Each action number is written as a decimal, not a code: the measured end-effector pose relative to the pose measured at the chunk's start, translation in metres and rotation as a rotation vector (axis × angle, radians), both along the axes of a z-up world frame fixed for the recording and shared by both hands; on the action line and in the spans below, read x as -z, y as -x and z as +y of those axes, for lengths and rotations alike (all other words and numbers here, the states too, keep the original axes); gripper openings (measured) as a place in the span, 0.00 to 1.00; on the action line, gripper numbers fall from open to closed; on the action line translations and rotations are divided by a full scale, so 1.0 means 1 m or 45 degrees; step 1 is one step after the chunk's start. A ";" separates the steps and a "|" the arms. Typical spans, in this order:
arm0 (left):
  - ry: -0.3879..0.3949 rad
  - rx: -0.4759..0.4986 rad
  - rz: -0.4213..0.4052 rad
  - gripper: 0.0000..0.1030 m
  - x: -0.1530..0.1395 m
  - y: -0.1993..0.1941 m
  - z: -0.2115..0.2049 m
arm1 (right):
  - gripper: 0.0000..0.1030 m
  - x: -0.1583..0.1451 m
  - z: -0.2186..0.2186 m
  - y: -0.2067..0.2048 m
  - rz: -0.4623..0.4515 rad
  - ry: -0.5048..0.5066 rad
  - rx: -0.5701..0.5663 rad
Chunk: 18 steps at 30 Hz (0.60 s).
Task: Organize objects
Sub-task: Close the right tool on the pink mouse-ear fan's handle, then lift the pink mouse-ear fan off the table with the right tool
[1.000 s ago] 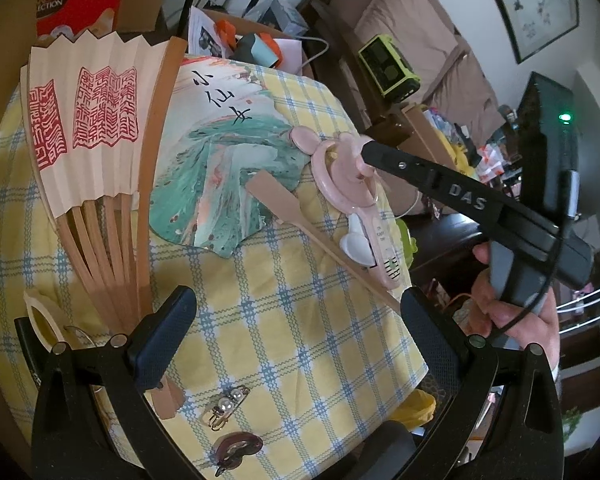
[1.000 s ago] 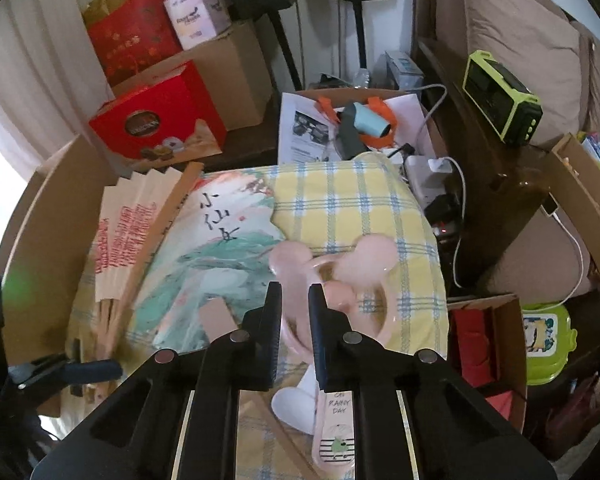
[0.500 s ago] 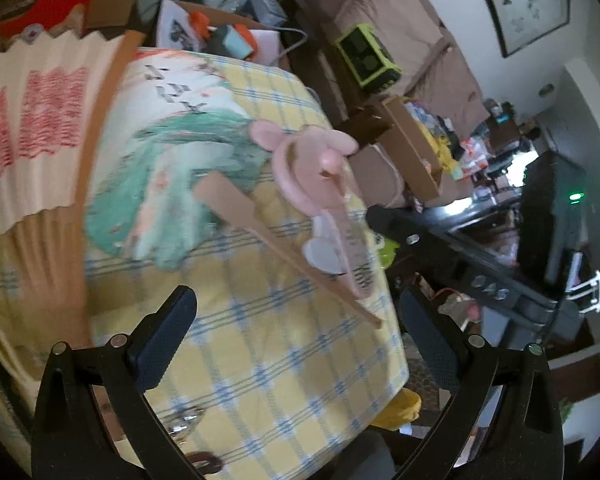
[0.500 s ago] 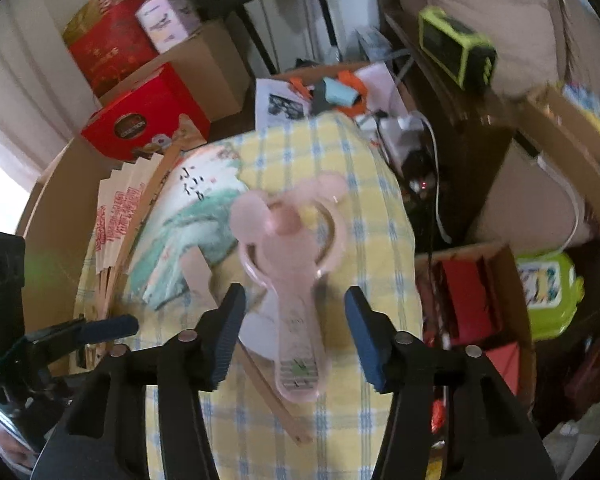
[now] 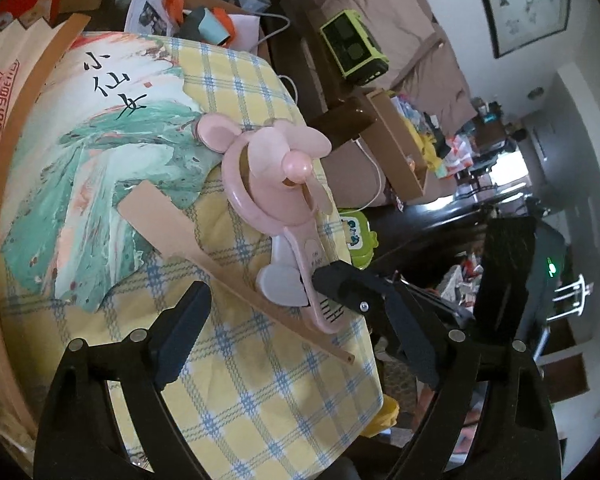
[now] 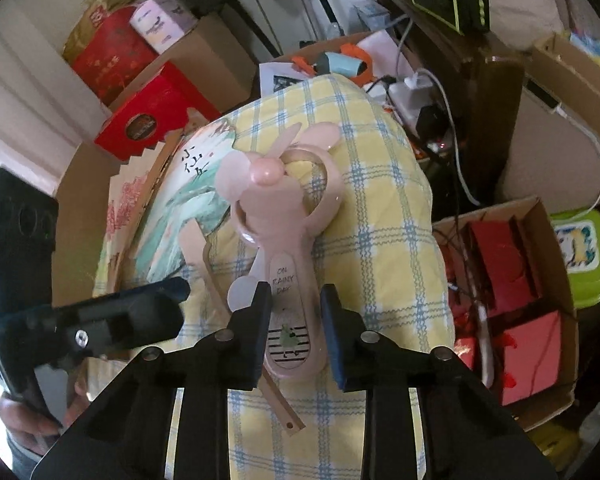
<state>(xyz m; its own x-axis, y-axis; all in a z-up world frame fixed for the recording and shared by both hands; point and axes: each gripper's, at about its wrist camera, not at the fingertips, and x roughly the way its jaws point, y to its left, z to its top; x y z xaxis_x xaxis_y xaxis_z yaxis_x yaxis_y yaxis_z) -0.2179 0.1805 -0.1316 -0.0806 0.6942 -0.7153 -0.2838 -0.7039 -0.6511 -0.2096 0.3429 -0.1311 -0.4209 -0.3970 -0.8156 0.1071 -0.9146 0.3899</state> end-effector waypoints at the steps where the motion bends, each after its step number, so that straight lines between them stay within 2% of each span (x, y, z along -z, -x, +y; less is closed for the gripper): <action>1: 0.001 -0.007 0.000 0.84 0.001 0.001 -0.001 | 0.48 -0.001 -0.002 -0.001 0.017 -0.021 0.004; 3: -0.007 -0.031 -0.002 0.84 0.001 0.003 -0.005 | 0.54 -0.005 -0.010 -0.002 0.056 -0.071 0.003; 6: -0.010 -0.053 -0.007 0.84 0.001 0.006 -0.010 | 0.56 -0.005 -0.021 0.001 0.069 -0.107 -0.006; 12: -0.029 -0.139 -0.012 0.86 -0.001 0.015 -0.027 | 0.58 0.007 -0.038 0.011 0.086 -0.192 0.072; 14: -0.027 -0.149 -0.012 0.86 -0.002 0.017 -0.029 | 0.58 0.007 -0.046 0.013 0.120 -0.261 0.081; 15: -0.028 -0.151 -0.014 0.86 -0.001 0.018 -0.030 | 0.58 0.008 -0.052 0.015 0.128 -0.307 0.079; 16: -0.026 -0.152 -0.016 0.86 -0.001 0.019 -0.030 | 0.50 0.009 -0.056 0.016 0.136 -0.344 0.076; 18: -0.030 -0.152 -0.026 0.86 0.000 0.020 -0.030 | 0.44 0.010 -0.064 0.018 0.165 -0.448 0.057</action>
<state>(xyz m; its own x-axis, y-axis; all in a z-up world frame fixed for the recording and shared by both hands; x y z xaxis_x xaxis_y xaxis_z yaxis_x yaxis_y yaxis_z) -0.2375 0.1507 -0.1317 -0.1494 0.6970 -0.7014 -0.1854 -0.7165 -0.6725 -0.2275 0.2792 -0.1415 -0.5405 -0.0809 -0.8375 0.0918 -0.9951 0.0369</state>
